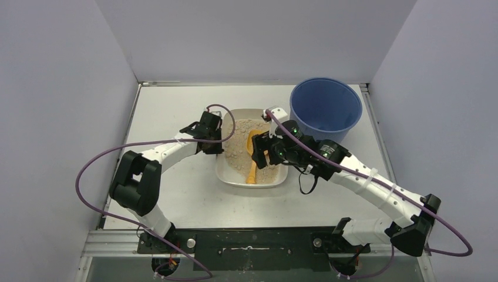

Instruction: Clean the litter box

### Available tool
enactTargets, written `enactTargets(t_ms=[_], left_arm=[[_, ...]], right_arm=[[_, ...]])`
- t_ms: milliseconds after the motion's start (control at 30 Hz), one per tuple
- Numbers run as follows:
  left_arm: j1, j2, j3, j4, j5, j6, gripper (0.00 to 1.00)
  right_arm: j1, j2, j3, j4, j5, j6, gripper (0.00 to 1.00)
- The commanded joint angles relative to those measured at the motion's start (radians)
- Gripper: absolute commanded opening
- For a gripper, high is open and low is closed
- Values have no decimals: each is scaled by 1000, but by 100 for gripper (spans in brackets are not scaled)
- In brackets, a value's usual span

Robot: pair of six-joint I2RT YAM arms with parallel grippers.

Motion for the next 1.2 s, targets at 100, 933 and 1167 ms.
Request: enactTargets(t_ms=[100, 933, 1167], left_arm=[[1, -89, -38, 46, 38, -31, 0], [-6, -580, -389, -83, -82, -317, 0], [-6, -620, -444, -100, -67, -319, 4]], right_arm=[[70, 87, -65, 55, 142, 135, 76], [288, 458, -126, 239, 341, 473, 72], [293, 527, -94, 243, 367, 499, 65]])
